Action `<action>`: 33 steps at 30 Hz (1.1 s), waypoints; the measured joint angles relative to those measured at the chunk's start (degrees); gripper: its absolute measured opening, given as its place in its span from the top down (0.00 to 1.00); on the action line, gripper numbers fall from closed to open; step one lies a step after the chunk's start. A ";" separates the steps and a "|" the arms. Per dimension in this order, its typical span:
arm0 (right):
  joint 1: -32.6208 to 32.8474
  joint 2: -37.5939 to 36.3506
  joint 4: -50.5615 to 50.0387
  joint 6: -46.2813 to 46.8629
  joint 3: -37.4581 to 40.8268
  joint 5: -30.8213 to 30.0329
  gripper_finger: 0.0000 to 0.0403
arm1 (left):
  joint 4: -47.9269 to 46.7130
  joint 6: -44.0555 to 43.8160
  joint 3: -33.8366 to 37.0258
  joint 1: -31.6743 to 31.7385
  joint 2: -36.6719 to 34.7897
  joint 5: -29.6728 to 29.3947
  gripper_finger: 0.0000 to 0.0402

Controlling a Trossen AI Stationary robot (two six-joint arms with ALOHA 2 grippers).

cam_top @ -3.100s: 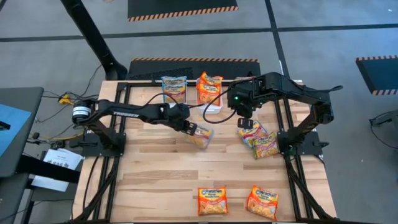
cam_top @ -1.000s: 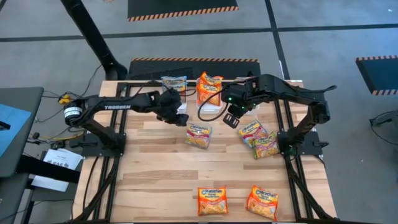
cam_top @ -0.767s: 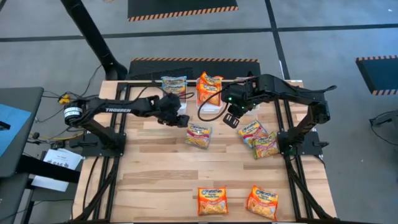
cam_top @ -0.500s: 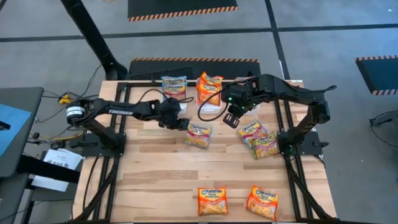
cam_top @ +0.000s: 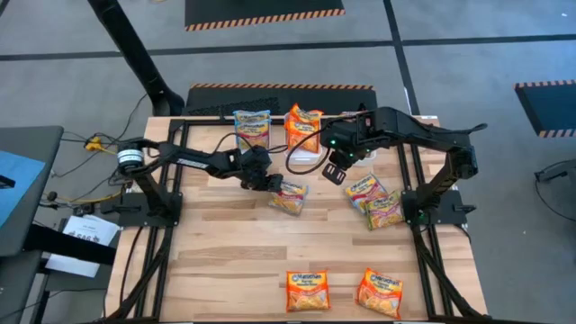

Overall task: Sort Maruchan noodles
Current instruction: Put the blue noodle pack into the left white bin

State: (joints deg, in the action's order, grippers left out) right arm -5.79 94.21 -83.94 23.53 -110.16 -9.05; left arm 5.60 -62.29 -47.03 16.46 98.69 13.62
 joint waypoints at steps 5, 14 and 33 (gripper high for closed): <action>0.01 0.00 0.13 0.00 -0.01 -0.01 0.79 | 1.86 -2.33 -0.01 -0.36 3.72 0.50 0.52; 0.01 0.00 0.11 0.01 -0.01 -0.06 0.79 | 3.33 -3.72 -0.41 -0.74 6.85 2.66 0.70; 0.01 0.00 0.44 0.02 -0.01 -0.12 0.79 | 8.17 2.23 0.22 -0.84 2.66 7.59 1.00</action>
State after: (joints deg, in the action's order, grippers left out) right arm -5.78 94.21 -83.50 23.55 -110.17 -9.17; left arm 13.77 -60.06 -46.82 15.62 101.35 21.21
